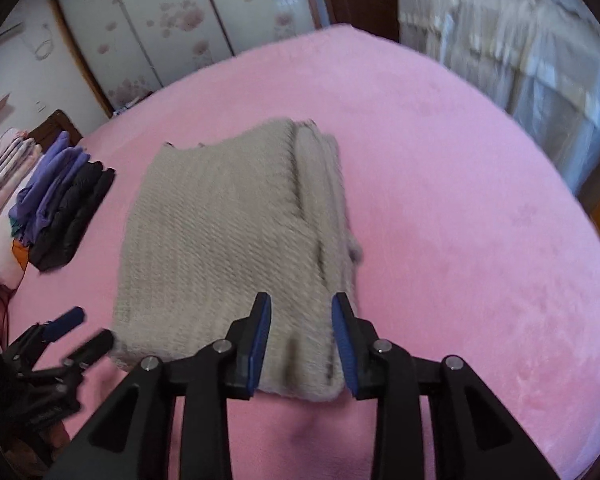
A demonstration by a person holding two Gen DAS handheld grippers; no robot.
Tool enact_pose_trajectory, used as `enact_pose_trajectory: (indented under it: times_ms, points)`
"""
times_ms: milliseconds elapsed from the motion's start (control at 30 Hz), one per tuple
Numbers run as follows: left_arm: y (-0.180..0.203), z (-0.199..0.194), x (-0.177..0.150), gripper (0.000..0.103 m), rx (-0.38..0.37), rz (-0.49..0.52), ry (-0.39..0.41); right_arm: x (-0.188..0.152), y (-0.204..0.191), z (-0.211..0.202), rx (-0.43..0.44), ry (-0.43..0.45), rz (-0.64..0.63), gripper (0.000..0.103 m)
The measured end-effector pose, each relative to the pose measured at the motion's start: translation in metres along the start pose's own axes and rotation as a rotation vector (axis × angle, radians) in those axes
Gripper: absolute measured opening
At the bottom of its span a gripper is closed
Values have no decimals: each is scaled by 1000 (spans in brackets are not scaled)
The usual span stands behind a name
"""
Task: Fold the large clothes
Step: 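Move both tools open to the end of the folded cardigan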
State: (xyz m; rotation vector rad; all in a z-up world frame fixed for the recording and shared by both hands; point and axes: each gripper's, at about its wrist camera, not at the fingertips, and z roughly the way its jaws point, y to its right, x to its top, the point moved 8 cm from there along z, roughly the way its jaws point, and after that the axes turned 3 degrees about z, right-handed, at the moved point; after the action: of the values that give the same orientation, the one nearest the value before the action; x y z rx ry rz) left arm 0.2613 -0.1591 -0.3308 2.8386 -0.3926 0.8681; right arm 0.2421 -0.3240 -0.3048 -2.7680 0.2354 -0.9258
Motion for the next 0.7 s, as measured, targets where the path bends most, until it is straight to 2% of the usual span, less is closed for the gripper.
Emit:
enact_pose_trajectory:
  times_ms: [67, 100, 167, 200, 233, 267, 333, 367, 500, 700]
  points:
    - [3, 12, -6, 81, -3, -16, -40, 2, -22, -1, 65, 9, -30, 32]
    - [3, 16, -9, 81, -5, -24, -57, -1, -37, 3, 115, -11, -51, 32]
    - [1, 24, -16, 82, -7, -44, -86, -6, -49, 15, 152, -55, -69, 31]
    - [-2, 27, -17, 83, -6, -45, -89, -13, -54, 23, 162, -86, -81, 29]
    - [-3, 29, -21, 83, -10, -46, -103, -20, -59, 32, 170, -116, -95, 22]
    - [-4, 32, -25, 83, -12, -47, -113, -28, -60, 42, 175, -150, -110, 14]
    - [-6, 40, -36, 83, -24, -50, -157, -42, -55, 54, 157, -190, -125, 12]
    - [-7, 43, -40, 84, -26, -51, -169, -48, -51, 58, 156, -196, -129, 7]
    - [-12, 51, -59, 83, 7, -29, -231, -66, -30, 65, 146, -244, -119, 4]
    - [-5, 37, -59, 83, -41, -19, -230, -64, -28, 55, 155, -256, -132, 2]
